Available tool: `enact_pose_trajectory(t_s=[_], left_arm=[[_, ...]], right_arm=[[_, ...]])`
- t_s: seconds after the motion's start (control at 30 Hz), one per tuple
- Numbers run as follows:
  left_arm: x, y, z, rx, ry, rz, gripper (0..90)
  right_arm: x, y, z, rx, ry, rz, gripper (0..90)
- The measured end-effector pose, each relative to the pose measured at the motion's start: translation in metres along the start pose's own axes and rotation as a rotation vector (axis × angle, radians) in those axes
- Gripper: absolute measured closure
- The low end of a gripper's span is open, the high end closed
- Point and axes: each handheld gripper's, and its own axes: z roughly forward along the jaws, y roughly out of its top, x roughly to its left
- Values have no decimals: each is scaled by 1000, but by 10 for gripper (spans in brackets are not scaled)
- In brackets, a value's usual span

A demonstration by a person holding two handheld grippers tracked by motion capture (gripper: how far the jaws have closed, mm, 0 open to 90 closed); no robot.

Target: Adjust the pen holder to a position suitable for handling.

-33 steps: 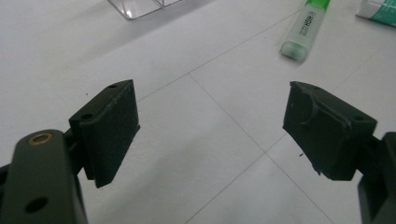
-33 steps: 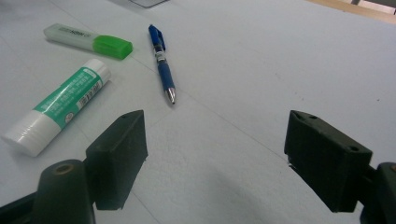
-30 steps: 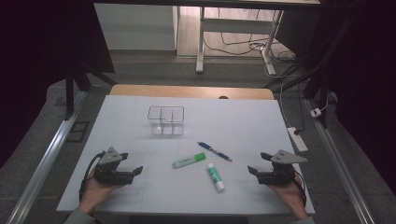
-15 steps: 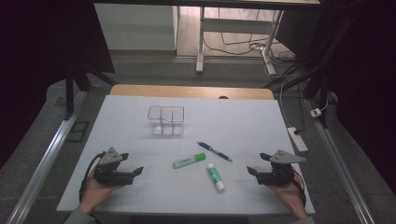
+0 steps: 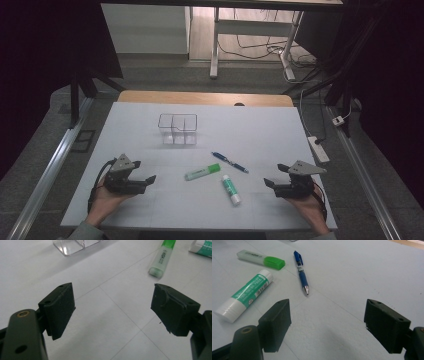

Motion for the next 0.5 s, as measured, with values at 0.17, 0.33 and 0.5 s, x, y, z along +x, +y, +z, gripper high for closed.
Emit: enact_pose_trajectory(t_s=[0.17, 0.33, 0.5], left_arm=[[3, 4, 4, 2, 4, 0, 185], [5, 9, 7, 4, 8, 3, 186], [8, 16, 11, -1, 1, 4, 194]], right_arm=[[0, 0, 1, 4, 2, 3, 217], [1, 0, 0, 4, 4, 2, 219], [1, 0, 1, 3, 2, 5, 219]])
